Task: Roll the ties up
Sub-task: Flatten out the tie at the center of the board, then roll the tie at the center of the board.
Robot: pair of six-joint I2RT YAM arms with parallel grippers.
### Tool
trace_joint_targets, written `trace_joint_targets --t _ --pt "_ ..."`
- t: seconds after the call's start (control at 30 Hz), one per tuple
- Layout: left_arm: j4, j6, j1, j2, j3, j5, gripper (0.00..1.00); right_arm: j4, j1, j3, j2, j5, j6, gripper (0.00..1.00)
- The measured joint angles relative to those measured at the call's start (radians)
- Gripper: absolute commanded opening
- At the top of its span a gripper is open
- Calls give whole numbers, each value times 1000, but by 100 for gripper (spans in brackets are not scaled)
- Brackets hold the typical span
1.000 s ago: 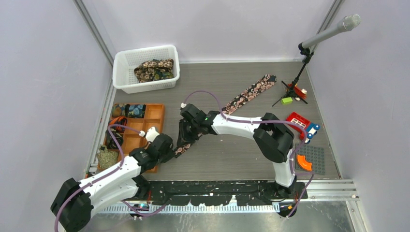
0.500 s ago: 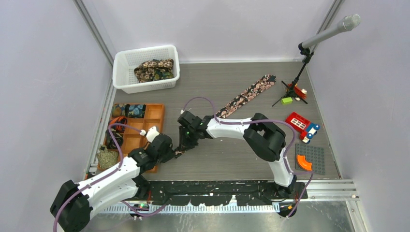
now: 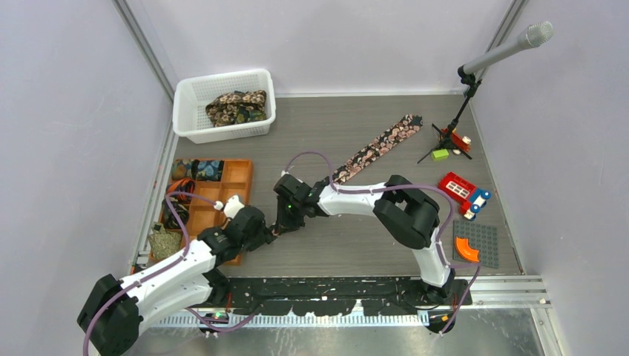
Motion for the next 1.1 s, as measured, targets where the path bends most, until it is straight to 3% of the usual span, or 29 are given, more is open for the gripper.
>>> trace_joint_targets --t 0.37,0.77,1.1 --pt "11 -56 0 27 -18 -5 0 27 5 -31 -18 24 29 21" --pt "-3 16 0 41 6 5 0 16 8 -41 -45 27 0 22" --pt "-121 85 0 -37 31 4 0 34 11 16 -71 18 -21 22"
